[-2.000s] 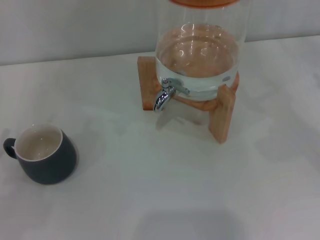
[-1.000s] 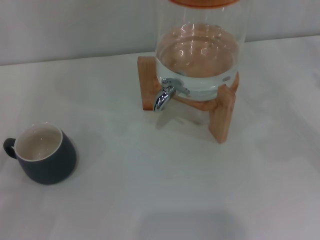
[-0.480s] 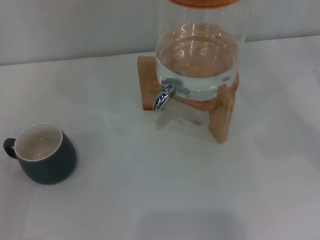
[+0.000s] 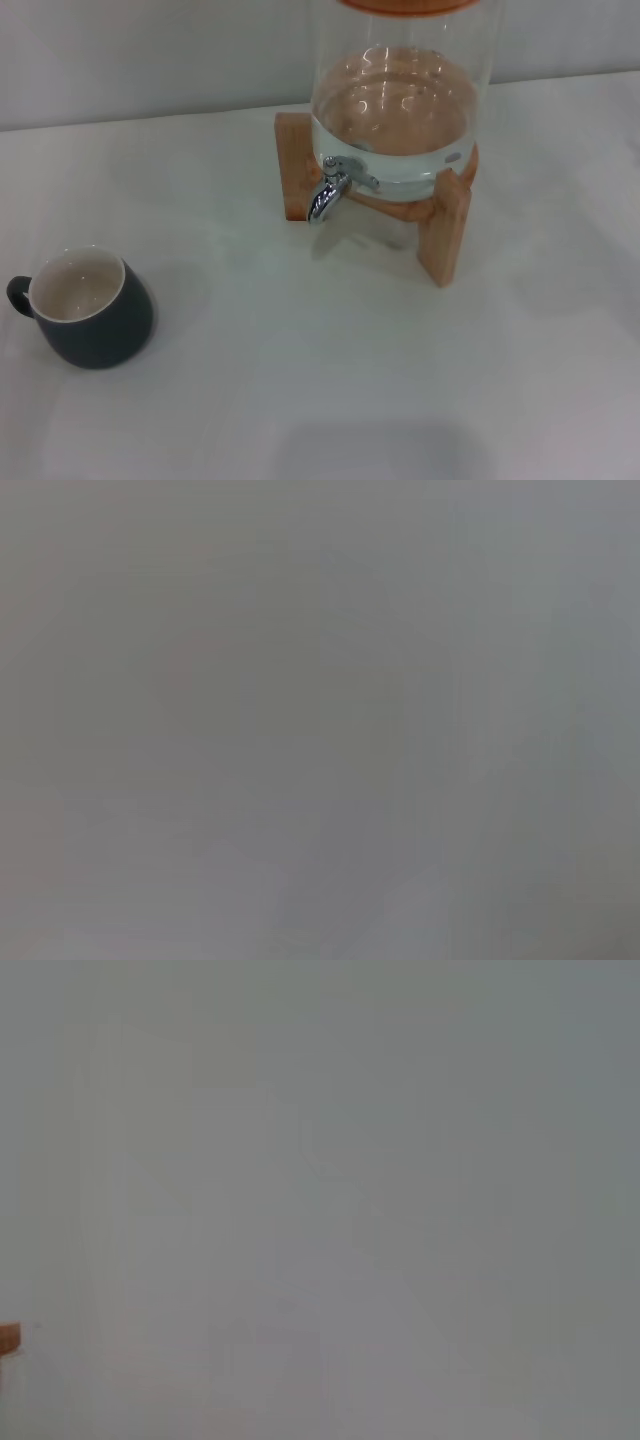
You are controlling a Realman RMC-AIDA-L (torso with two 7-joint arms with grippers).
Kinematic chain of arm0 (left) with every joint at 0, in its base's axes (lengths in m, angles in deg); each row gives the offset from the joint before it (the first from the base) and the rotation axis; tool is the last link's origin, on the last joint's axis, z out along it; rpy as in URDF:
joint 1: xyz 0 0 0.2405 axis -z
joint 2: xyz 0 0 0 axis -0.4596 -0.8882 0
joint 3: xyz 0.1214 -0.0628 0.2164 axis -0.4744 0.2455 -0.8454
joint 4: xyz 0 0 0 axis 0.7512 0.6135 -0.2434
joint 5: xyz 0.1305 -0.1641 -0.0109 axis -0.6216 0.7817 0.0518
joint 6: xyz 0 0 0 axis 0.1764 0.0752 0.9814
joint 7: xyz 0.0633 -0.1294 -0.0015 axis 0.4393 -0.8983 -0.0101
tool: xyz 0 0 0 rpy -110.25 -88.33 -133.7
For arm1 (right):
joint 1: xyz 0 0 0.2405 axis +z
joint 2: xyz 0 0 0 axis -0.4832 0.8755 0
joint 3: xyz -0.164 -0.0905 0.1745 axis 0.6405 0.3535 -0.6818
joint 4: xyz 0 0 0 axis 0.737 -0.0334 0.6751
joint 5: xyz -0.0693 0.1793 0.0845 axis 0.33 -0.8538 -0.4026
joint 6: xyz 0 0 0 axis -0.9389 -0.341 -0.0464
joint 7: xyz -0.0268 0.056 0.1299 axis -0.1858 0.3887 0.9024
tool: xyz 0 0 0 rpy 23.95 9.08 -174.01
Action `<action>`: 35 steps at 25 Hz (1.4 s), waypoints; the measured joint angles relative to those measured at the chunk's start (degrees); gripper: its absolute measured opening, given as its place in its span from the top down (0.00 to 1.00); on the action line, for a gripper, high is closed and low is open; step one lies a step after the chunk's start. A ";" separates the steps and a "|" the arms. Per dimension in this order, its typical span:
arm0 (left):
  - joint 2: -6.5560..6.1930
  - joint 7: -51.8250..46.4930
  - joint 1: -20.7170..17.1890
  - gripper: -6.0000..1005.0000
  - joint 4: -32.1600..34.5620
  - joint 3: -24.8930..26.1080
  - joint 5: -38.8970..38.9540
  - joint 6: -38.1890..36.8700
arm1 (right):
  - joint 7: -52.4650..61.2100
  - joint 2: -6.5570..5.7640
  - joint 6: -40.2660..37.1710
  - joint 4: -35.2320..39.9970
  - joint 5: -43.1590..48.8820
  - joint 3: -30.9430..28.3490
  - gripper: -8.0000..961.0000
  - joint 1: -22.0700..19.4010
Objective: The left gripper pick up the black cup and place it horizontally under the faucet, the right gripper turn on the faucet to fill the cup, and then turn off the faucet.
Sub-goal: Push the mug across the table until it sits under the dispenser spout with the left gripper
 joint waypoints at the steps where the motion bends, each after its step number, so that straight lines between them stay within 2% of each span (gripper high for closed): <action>1: 0.02 0.01 -0.03 0.12 -0.06 0.00 -0.06 -0.34 | -0.01 0.00 0.00 0.00 0.00 0.00 0.22 0.01; 35: -0.07 1.43 2.49 0.12 -0.79 -0.11 -9.17 -12.81 | -0.25 0.44 0.08 0.00 -0.79 -0.70 0.22 -0.05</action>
